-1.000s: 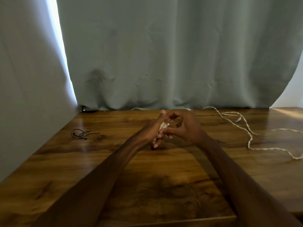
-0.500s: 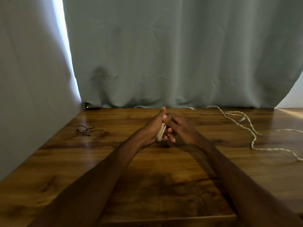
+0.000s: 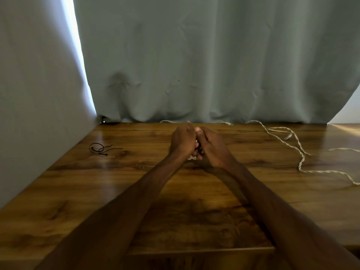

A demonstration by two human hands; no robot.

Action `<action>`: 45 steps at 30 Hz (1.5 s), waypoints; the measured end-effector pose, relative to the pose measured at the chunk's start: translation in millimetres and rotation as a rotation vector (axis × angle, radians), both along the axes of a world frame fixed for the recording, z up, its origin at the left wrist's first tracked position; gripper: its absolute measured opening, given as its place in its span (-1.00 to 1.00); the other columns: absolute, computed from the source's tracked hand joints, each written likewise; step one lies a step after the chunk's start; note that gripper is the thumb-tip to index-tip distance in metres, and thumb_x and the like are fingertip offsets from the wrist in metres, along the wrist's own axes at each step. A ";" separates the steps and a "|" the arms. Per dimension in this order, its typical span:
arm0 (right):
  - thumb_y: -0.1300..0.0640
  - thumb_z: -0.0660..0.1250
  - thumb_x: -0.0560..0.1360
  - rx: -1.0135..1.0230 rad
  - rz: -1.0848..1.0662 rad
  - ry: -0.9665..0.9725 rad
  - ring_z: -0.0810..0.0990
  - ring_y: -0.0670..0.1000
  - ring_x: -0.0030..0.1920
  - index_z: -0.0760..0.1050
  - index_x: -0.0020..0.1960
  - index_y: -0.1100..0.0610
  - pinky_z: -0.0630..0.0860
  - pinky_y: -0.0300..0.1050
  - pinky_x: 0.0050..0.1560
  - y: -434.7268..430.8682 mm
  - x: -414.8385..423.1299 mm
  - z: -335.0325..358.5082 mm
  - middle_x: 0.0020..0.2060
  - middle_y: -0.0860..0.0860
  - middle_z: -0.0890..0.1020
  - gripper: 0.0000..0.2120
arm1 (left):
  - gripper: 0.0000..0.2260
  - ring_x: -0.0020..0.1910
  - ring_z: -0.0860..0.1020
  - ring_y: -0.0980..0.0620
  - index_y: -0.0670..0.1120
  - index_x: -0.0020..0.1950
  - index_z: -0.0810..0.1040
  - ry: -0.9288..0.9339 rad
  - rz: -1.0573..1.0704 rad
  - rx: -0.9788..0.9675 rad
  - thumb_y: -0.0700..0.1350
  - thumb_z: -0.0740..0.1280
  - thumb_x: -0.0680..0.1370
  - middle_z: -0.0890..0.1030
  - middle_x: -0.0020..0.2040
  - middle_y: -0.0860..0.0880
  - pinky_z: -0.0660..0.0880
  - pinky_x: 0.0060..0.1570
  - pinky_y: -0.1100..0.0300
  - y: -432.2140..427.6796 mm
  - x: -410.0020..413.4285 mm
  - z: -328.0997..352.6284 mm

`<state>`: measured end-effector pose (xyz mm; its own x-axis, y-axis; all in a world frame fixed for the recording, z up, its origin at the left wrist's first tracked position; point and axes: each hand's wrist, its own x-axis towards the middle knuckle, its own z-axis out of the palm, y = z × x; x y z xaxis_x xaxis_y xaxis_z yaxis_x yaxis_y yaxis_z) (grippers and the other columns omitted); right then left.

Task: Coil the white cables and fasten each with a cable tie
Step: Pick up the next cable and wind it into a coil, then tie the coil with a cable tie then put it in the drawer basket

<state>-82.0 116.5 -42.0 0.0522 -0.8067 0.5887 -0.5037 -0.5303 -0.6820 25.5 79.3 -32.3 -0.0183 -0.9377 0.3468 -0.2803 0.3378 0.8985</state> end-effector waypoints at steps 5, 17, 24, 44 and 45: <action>0.06 0.13 0.73 -0.070 -0.100 0.085 0.60 -0.26 -0.33 0.59 -0.12 0.18 0.37 -0.45 -0.27 -3.7 3.0 -1.9 -0.36 -0.12 0.63 -0.62 | -0.45 -0.51 0.48 0.12 -0.12 -0.39 0.49 -0.073 0.139 -0.115 -0.04 0.03 0.76 0.50 -0.49 0.01 0.37 -0.43 0.23 -6.8 3.2 -3.5; 0.06 0.21 0.67 -0.167 -0.281 -0.073 0.59 0.05 -0.40 0.53 -0.23 0.17 0.54 0.07 -0.35 -14.4 -16.3 -6.3 -0.40 0.04 0.60 -0.65 | -0.62 -0.50 0.45 0.16 -0.10 -0.19 0.55 0.330 -0.697 0.730 0.06 0.16 0.70 0.53 -0.47 0.06 0.41 -0.47 0.26 4.4 16.3 18.4; 0.20 0.19 0.68 -0.239 -0.291 -0.133 0.47 -0.13 -0.42 0.51 -0.23 0.24 0.35 -0.27 -0.36 -10.4 -25.2 1.1 -0.42 0.02 0.54 -0.67 | -0.66 -0.24 0.60 0.04 -0.12 0.09 0.65 0.341 -0.787 0.657 -0.01 0.12 0.71 0.68 -0.13 -0.06 0.42 -0.39 0.22 11.9 26.6 18.6; -0.12 0.03 0.73 0.198 0.045 -0.330 0.71 0.10 -0.09 0.64 0.11 0.10 0.62 0.10 -0.17 8.0 41.9 -1.3 -0.08 0.08 0.74 -0.54 | -0.63 -0.62 0.26 0.20 -0.04 -0.34 0.40 0.353 -0.176 0.204 -0.07 0.21 0.68 0.35 -0.54 0.11 0.17 -0.58 0.30 -8.5 79.3 20.2; -0.09 0.06 0.73 0.199 0.025 -0.255 0.70 0.11 -0.08 0.63 0.08 0.09 0.61 0.13 -0.12 3.4 49.7 -3.0 -0.10 0.08 0.74 -0.58 | -0.61 -0.64 0.26 0.20 -0.06 -0.35 0.38 0.379 -0.149 0.188 -0.09 0.21 0.68 0.34 -0.57 0.12 0.17 -0.61 0.32 -9.3 96.0 21.4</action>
